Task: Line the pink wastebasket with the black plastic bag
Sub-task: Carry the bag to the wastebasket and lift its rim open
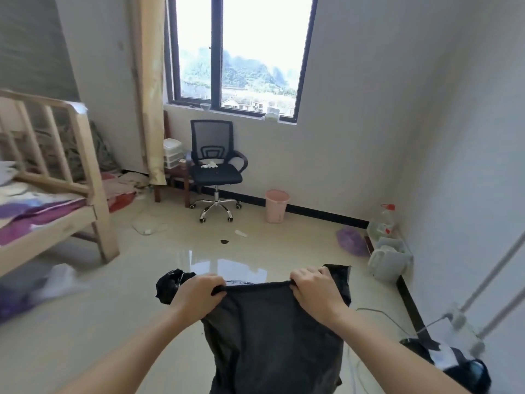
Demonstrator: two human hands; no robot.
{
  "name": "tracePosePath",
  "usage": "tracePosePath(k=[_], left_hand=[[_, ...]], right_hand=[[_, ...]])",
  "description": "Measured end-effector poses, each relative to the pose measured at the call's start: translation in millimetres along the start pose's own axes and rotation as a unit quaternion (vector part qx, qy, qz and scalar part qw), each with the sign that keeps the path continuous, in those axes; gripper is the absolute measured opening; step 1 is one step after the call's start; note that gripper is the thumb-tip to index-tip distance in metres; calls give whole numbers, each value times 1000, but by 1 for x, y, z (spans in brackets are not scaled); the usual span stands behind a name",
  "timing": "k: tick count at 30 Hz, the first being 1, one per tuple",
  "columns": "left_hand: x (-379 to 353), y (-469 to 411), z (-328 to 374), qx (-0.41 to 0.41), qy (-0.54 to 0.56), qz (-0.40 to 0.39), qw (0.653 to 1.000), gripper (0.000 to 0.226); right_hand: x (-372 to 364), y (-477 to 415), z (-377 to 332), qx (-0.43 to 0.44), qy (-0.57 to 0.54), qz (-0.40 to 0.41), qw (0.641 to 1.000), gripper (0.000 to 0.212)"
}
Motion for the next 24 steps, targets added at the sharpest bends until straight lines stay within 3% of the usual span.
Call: tracePosePath(k=[4, 7, 13, 19, 21, 24], left_hand=[[-14, -38, -23, 8, 10, -28, 1000, 19], [-18, -82, -36, 7, 4, -40, 999, 20], [1, -194, -58, 16, -22, -47, 999, 18], [24, -279, -91, 51, 3, 23, 998, 16], [21, -294, -113, 69, 15, 28, 997, 16], [21, -326, -145, 87, 11, 23, 996, 18]], right_hand=[[-30, -36, 7, -10, -12, -9, 1000, 32], [-58, -77, 18, -13, -80, -26, 996, 8], [-97, -192, 49, 5, -103, 7, 995, 18], [-130, -302, 64, 28, -123, 28, 992, 17], [-145, -328, 56, 63, -98, 61, 991, 10], [-162, -367, 45, 82, -48, 91, 991, 23]])
Point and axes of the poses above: each hand's wrist, its own y-axis away from the middle knuckle, its own x-axis out of the back of the hand, z = x × y, the point moved 5 cm from there along -y, towards the middle knuckle, and after that the axes turned 15 degrees about y, right-handed, at the moved point
